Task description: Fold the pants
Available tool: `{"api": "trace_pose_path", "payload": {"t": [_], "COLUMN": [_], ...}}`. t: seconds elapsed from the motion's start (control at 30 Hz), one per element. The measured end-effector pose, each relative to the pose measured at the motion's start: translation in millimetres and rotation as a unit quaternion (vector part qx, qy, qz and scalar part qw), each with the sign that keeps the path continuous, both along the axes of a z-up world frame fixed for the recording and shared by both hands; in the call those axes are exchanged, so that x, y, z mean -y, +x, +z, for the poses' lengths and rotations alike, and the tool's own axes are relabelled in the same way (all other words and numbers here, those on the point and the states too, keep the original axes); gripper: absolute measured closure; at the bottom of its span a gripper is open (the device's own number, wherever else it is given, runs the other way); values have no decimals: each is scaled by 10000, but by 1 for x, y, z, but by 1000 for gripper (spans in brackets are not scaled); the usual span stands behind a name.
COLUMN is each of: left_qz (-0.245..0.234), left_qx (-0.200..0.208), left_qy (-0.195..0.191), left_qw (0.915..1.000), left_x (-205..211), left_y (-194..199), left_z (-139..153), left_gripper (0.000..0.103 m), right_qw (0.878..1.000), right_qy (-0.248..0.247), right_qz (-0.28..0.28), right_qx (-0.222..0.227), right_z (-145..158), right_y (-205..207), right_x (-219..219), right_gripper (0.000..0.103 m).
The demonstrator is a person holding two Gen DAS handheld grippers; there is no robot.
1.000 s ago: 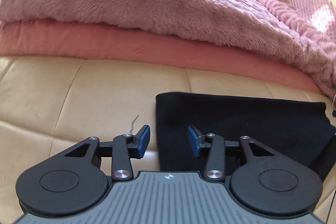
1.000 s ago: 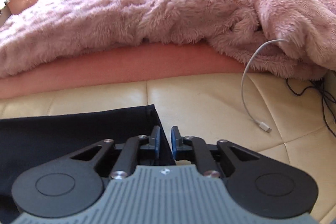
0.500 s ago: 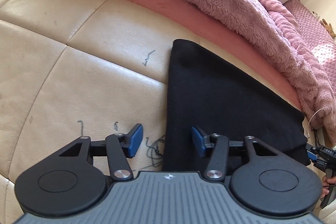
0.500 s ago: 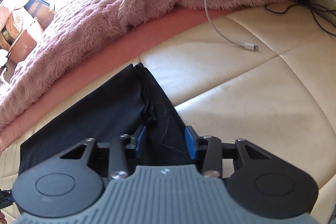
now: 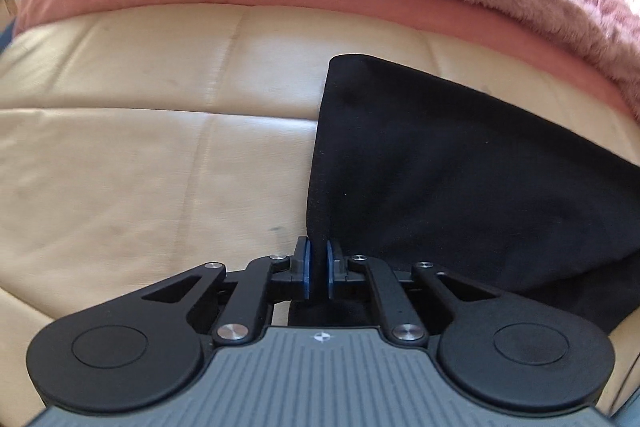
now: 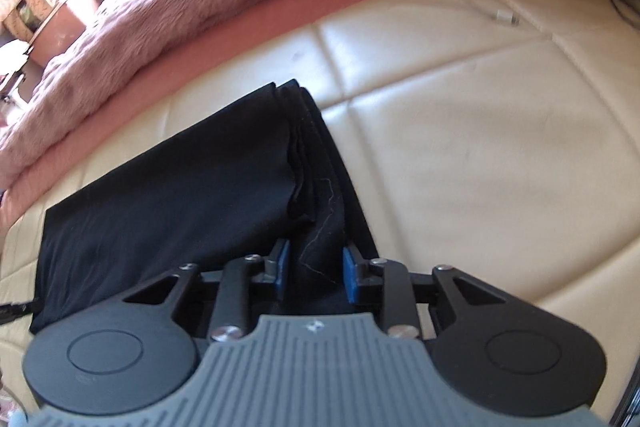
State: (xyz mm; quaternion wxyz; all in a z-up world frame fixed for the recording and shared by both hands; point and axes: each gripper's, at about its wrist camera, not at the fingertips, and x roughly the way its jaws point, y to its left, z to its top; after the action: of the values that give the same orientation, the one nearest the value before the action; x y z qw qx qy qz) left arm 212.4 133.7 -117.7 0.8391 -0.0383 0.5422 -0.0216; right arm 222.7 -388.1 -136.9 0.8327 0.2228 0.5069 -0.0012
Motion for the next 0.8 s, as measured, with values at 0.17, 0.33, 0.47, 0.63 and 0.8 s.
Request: {"api": "trace_pose_path", "payload": {"t": [0.17,0.33,0.47,0.63,0.8], "left_qz": [-124,164,-162,-933,-1535], "left_qx": [-107,149,513,460,40], "left_qy": [794,1083,626,-405,-979], "left_qw": [9967,9939,9966,9938,9833], "left_x": [-23,-16,33,125,213], "left_y": [-10,-11,-11,-10,-4], "left_z": [1,19,45,56,43], "left_gripper": [94,88,88,87,88], "right_qw": [9977,9967,9968,9945,9892], "right_qy": [493,588,614,782,1066], "right_qz": [453,565,359,142,32], "right_qx": [-104,28,352,685,1005], "right_z": [1,5,12,7,-2], "right_y": [-46,-69,-75,-61,-42], "right_x": [-44,-61,-51,-30,-18], "right_gripper": [80,76,76,76,76]}}
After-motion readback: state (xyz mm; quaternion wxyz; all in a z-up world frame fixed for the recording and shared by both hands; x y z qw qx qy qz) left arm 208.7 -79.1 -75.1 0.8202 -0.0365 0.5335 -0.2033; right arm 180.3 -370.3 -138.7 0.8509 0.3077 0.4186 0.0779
